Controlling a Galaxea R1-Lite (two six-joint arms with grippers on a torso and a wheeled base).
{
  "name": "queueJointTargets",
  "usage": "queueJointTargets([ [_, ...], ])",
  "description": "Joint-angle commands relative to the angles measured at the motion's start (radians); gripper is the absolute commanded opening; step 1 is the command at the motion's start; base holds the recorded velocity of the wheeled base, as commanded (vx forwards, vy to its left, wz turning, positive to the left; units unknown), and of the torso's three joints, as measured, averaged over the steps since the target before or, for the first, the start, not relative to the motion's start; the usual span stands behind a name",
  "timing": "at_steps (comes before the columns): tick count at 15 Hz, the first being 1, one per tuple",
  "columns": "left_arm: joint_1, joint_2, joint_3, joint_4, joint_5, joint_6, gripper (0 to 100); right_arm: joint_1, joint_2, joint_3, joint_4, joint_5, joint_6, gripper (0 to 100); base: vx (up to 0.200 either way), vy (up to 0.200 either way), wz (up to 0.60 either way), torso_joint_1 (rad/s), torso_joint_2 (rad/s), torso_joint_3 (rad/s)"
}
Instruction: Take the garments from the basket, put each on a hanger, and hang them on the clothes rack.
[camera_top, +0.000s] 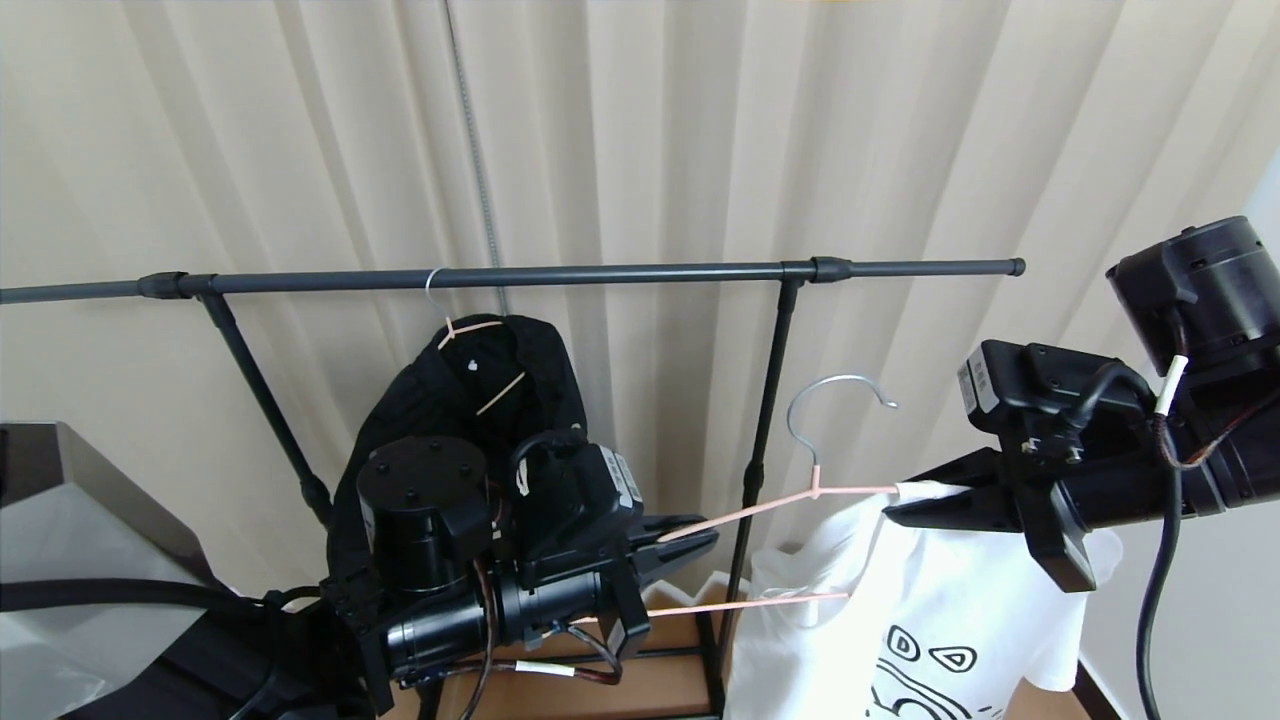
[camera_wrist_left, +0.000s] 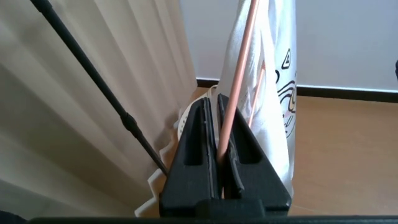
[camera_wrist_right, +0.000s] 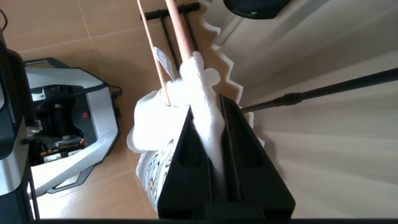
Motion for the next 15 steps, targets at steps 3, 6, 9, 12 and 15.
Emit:
queueJointTargets([
  [3, 0.003, 0.008, 0.009, -0.048, -0.018, -0.003, 100, 0.002, -0.037, 0.026, 0.001, 0.000, 0.001, 0, 0.000, 0.000, 0.00, 0.000, 0.00, 0.000],
  [6, 0.016, 0.006, 0.034, -0.086, -0.030, -0.009, 100, 0.002, -0.063, 0.054, -0.001, -0.001, 0.003, 0, 0.000, 0.000, 0.00, 0.000, 0.00, 0.000],
  [9, 0.035, -0.018, 0.061, -0.088, -0.045, -0.045, 100, 0.002, -0.069, 0.055, 0.001, -0.003, 0.003, 0, 0.000, 0.000, 0.00, 0.000, 0.00, 0.000],
  [12, 0.083, -0.073, 0.095, -0.157, -0.042, -0.133, 100, 0.002, -0.073, 0.057, -0.002, -0.008, 0.003, 0, 0.000, 0.000, 0.00, 0.000, 0.00, 0.000],
  [15, 0.158, -0.139, 0.142, -0.161, -0.044, -0.243, 100, 0.002, -0.094, 0.055, -0.002, -0.024, 0.006, 0, 0.000, 0.000, 0.00, 0.000, 0.00, 0.000],
])
